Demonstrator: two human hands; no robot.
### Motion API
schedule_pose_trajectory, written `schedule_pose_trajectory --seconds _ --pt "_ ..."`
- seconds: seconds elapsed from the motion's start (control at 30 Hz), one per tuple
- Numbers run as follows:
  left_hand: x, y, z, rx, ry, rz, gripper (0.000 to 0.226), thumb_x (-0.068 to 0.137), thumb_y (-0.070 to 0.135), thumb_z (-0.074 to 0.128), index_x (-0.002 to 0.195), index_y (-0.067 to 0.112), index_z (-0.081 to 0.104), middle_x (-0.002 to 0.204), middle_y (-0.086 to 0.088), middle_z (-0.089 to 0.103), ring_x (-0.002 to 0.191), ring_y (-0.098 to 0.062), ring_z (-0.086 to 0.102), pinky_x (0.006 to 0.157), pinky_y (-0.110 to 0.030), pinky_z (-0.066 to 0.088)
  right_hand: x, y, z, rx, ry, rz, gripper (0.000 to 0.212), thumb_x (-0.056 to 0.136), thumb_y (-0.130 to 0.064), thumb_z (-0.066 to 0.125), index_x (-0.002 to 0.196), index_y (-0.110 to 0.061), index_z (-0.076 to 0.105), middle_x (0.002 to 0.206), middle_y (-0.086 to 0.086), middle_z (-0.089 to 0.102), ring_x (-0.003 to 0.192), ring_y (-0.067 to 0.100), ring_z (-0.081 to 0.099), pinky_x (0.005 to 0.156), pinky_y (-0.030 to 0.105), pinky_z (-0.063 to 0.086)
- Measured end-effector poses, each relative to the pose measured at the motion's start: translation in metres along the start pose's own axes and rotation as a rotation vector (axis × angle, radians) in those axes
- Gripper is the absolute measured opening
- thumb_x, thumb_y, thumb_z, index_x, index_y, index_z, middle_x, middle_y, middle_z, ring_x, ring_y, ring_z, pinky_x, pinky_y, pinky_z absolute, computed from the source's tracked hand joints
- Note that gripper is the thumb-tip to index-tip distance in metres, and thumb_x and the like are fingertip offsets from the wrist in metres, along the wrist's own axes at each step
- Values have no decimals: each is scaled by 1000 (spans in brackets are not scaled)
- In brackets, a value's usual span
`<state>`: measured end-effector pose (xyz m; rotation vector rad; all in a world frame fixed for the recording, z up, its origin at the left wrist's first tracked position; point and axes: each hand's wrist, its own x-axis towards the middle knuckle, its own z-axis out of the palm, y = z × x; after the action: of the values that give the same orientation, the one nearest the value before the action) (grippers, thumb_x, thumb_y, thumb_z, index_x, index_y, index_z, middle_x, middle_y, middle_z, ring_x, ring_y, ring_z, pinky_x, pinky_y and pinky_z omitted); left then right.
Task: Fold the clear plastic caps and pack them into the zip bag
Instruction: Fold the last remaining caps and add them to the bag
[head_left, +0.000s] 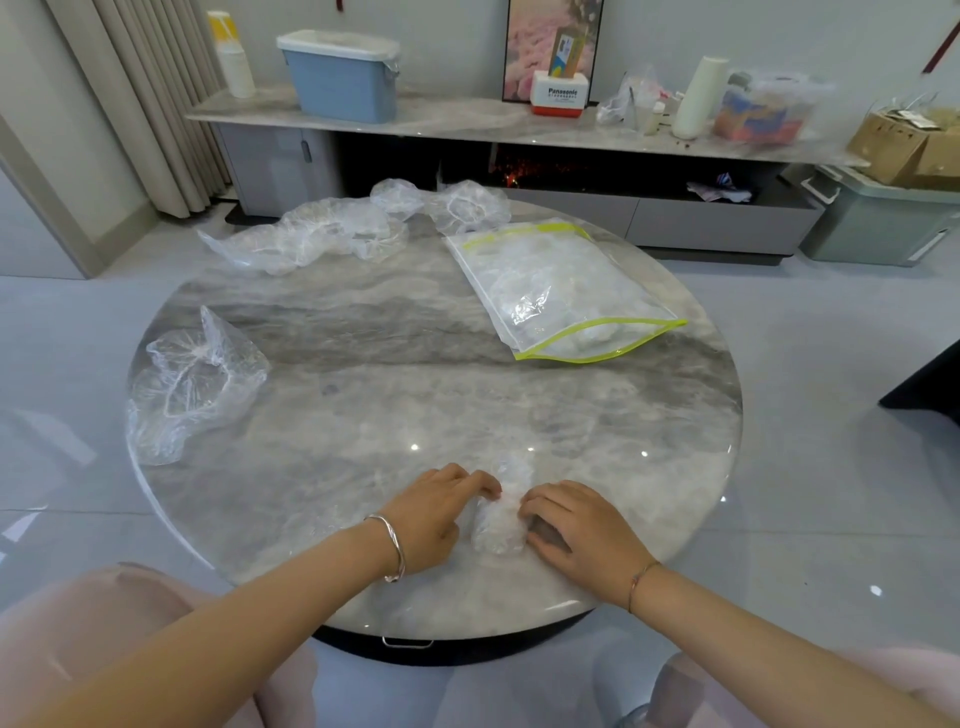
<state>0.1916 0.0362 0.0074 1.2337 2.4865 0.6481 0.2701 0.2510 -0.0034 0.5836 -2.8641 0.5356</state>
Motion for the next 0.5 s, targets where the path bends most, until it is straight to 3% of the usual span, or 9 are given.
schedule_pose_trajectory --seconds 0.07,0.2,0.33,0.4,0.5 --pt "3 -2 -2 -12 16 11 58 76 0 46 128 25 45 122 16 51 114 -6 40 100 -18 28 3 0 2 34 26 46 16 84 -31 52 88 -21 65 92 -12 64 83 5 55 82 16 39" --pt "7 -4 0 -104 93 5 44 80 24 65 122 22 52 107 21 57 98 -3 46 92 -18 35 9 1 3 313 109 354 8 85 -20 64 81 -27 66 82 -16 65 83 4 58 85 22 43" --pt "15 5 5 -369 199 -200 23 85 27 67 105 26 55 78 18 62 85 -7 58 83 -21 45 16 2 1 568 167 648 18 81 -16 71 69 -28 65 74 -8 67 77 7 62 78 22 49" --pt "22 8 6 -451 238 -284 17 86 27 67 95 27 52 70 11 66 67 -2 55 73 -18 45 18 -1 0 616 183 707 17 79 -15 72 69 -25 63 71 -7 67 72 7 62 74 21 47" --pt "29 7 8 -465 279 -375 19 83 26 69 91 28 51 62 9 63 53 0 48 65 -16 41 20 -3 -1 551 234 609 15 81 -18 67 78 -28 57 78 -10 62 79 8 58 78 25 47"
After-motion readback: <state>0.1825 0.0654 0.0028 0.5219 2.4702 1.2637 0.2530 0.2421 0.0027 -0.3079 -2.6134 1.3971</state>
